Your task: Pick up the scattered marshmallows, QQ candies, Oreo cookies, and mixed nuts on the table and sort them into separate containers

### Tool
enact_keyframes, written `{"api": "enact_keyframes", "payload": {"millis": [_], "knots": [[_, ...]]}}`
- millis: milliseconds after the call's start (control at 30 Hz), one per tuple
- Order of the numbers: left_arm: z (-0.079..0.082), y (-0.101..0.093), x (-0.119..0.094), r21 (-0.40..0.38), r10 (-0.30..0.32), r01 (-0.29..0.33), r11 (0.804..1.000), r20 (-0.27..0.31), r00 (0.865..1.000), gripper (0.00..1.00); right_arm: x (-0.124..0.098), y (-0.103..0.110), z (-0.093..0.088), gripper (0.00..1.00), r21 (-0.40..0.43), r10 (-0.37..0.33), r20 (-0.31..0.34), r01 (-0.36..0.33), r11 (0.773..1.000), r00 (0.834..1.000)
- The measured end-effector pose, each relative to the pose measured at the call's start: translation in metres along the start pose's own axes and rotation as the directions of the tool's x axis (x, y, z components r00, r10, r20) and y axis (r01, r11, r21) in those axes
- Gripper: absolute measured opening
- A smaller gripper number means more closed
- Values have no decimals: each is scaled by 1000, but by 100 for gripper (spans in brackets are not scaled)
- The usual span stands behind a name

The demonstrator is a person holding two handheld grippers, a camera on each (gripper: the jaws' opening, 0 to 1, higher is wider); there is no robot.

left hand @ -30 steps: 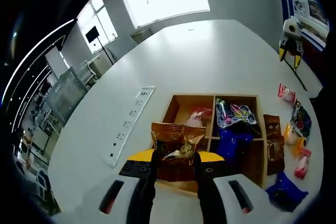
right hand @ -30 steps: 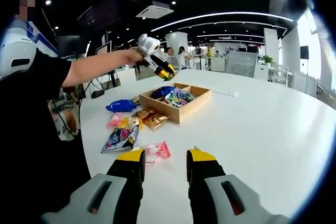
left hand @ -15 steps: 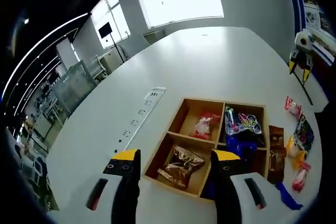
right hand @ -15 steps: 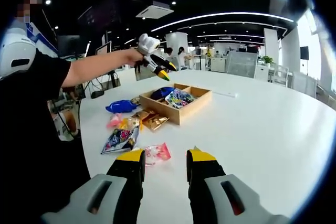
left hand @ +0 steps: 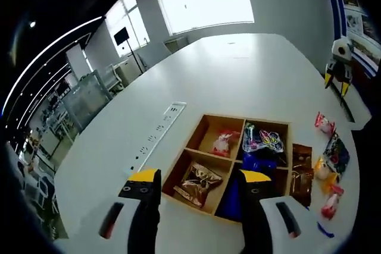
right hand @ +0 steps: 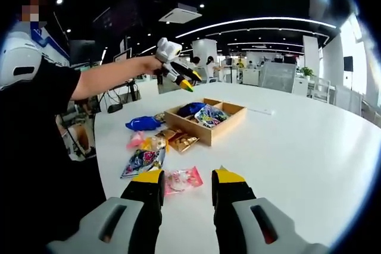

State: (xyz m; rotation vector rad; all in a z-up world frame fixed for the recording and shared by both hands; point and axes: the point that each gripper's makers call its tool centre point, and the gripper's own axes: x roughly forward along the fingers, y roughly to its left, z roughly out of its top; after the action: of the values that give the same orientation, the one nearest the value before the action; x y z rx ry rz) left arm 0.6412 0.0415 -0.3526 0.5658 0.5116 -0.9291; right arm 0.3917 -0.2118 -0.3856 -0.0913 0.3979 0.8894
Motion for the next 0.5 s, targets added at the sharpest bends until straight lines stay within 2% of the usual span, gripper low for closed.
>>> {"api": "enact_keyframes", "payload": {"millis": [267,500], "knots": [[-7,-19,-9,15,-4,4,1000,-21,1000,55,1,0,-2,28,6,8,24,-8,1000,1000],[-7,-25,-22,20,5,-4,1000,-23,1000,55,8,9,5,29,-8,36,27,-36,999,999]]}}
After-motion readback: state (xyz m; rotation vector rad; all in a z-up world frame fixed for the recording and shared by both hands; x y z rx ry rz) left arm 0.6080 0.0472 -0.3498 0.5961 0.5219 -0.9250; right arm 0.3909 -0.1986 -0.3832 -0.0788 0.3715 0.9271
